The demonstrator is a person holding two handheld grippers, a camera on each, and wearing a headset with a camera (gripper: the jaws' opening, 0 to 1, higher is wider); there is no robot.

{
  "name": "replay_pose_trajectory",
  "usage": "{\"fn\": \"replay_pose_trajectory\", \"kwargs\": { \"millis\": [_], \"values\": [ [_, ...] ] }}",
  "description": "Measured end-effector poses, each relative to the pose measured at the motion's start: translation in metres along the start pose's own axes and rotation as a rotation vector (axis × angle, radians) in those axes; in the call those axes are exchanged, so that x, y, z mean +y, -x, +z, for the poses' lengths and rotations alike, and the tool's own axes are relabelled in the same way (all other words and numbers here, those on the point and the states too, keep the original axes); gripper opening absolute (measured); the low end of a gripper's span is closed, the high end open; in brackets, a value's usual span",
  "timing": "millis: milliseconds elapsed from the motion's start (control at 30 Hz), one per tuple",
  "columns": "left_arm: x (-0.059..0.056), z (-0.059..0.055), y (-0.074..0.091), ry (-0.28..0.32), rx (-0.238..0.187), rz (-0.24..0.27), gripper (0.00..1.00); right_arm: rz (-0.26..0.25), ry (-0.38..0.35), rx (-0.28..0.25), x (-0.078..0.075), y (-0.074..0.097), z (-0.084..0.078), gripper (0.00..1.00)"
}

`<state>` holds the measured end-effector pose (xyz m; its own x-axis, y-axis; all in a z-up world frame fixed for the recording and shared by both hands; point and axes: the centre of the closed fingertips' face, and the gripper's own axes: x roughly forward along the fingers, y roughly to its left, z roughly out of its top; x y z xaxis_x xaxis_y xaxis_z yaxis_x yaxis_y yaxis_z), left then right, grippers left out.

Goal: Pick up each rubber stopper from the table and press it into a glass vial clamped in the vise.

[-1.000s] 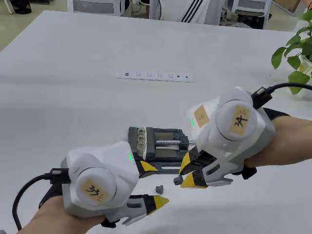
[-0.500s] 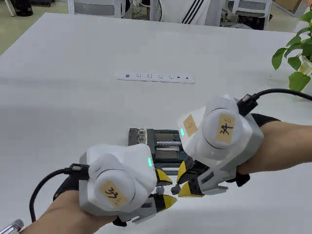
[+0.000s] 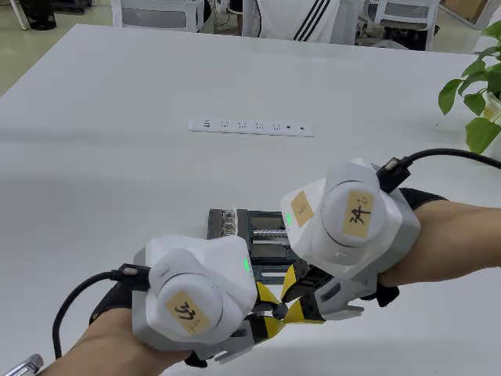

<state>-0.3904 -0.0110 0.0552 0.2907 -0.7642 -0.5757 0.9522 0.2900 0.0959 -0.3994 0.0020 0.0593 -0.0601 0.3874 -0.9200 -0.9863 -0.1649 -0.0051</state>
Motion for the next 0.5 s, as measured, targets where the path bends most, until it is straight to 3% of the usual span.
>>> {"fn": "replay_pose_trajectory", "kwargs": {
  "millis": [267,400,500],
  "values": [
    [-0.0017,0.0031,0.0017,0.049,-0.029,-0.005,0.04,0.014,-0.006,-0.019,0.0010,0.0022,0.0008,0.08],
    [-0.0005,0.0056,0.0047,0.068,-0.051,0.000,0.04,0.009,0.041,-0.054,-0.0013,0.0046,0.0001,0.09],
    [0.0027,0.0064,0.0077,0.082,-0.066,0.012,0.04,0.002,-0.007,-0.098,-0.0049,0.0086,0.0010,0.22]
  ]
}}
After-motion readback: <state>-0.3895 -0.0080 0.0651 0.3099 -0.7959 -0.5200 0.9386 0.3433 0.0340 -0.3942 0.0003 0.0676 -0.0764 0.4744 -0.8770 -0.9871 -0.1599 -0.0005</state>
